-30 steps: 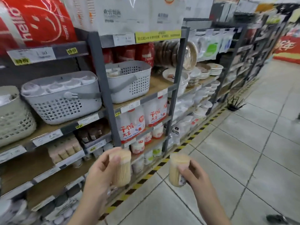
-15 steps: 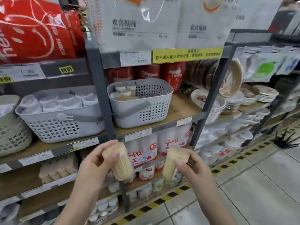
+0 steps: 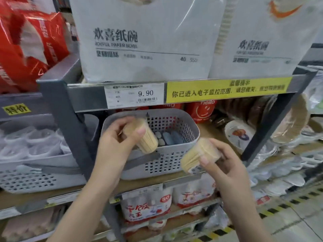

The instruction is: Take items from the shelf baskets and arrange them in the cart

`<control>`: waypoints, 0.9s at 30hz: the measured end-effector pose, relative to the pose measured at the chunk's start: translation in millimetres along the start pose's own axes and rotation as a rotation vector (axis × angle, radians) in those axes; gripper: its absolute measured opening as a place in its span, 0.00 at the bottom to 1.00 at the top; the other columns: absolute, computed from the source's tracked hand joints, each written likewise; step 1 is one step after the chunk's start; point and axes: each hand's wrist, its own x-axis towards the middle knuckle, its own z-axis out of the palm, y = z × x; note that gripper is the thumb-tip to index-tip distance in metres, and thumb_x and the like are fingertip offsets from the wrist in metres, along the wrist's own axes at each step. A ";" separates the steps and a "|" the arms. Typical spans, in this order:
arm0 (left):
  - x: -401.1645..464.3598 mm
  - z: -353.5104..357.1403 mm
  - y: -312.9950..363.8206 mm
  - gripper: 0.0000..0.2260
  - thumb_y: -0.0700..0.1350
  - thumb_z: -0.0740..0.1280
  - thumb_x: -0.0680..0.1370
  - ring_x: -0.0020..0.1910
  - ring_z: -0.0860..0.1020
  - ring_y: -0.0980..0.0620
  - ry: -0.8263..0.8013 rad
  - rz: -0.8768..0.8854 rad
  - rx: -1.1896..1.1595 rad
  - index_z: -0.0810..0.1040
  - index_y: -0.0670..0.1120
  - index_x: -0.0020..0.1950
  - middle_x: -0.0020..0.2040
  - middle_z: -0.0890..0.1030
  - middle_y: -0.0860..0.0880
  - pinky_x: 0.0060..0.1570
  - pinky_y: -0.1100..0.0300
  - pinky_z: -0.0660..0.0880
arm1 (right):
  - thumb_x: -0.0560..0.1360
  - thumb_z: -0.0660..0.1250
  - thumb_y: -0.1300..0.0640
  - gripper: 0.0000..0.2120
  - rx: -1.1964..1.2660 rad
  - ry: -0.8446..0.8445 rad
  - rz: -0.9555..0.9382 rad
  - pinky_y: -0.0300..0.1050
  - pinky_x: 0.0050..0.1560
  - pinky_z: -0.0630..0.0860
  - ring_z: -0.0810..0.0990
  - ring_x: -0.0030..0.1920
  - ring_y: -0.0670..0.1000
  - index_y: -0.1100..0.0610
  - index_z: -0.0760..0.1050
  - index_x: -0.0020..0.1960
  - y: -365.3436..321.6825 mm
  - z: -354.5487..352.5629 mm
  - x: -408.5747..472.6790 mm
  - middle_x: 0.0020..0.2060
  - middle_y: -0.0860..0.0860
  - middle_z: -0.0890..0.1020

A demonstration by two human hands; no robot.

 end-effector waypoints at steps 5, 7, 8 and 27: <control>32.9 25.2 -7.2 0.22 0.61 0.71 0.60 0.50 0.79 0.61 -0.013 0.010 0.231 0.78 0.56 0.52 0.48 0.82 0.60 0.52 0.58 0.77 | 0.68 0.76 0.52 0.20 0.007 -0.011 -0.071 0.30 0.45 0.75 0.82 0.49 0.41 0.50 0.75 0.58 9.1 -2.2 48.9 0.49 0.42 0.83; 42.4 33.8 -9.9 0.18 0.59 0.72 0.63 0.51 0.79 0.61 -0.069 0.013 0.323 0.76 0.57 0.50 0.49 0.81 0.60 0.55 0.57 0.76 | 0.68 0.75 0.58 0.21 -0.034 -0.055 -0.103 0.28 0.46 0.74 0.80 0.51 0.38 0.47 0.72 0.58 12.8 -2.0 70.3 0.50 0.40 0.82; 46.3 36.3 -11.8 0.16 0.57 0.73 0.64 0.52 0.79 0.58 -0.106 0.014 0.384 0.75 0.57 0.49 0.50 0.81 0.59 0.57 0.56 0.75 | 0.69 0.75 0.61 0.24 -0.081 -0.092 -0.117 0.27 0.47 0.73 0.79 0.53 0.37 0.45 0.71 0.59 15.0 -1.4 80.5 0.50 0.40 0.82; 54.6 25.6 -27.4 0.19 0.59 0.70 0.71 0.53 0.71 0.72 -0.431 -0.068 0.955 0.74 0.61 0.61 0.52 0.75 0.68 0.48 0.78 0.65 | 0.62 0.56 0.37 0.30 -0.932 -0.808 -0.175 0.42 0.54 0.75 0.79 0.56 0.46 0.36 0.67 0.65 44.6 5.4 149.4 0.58 0.40 0.80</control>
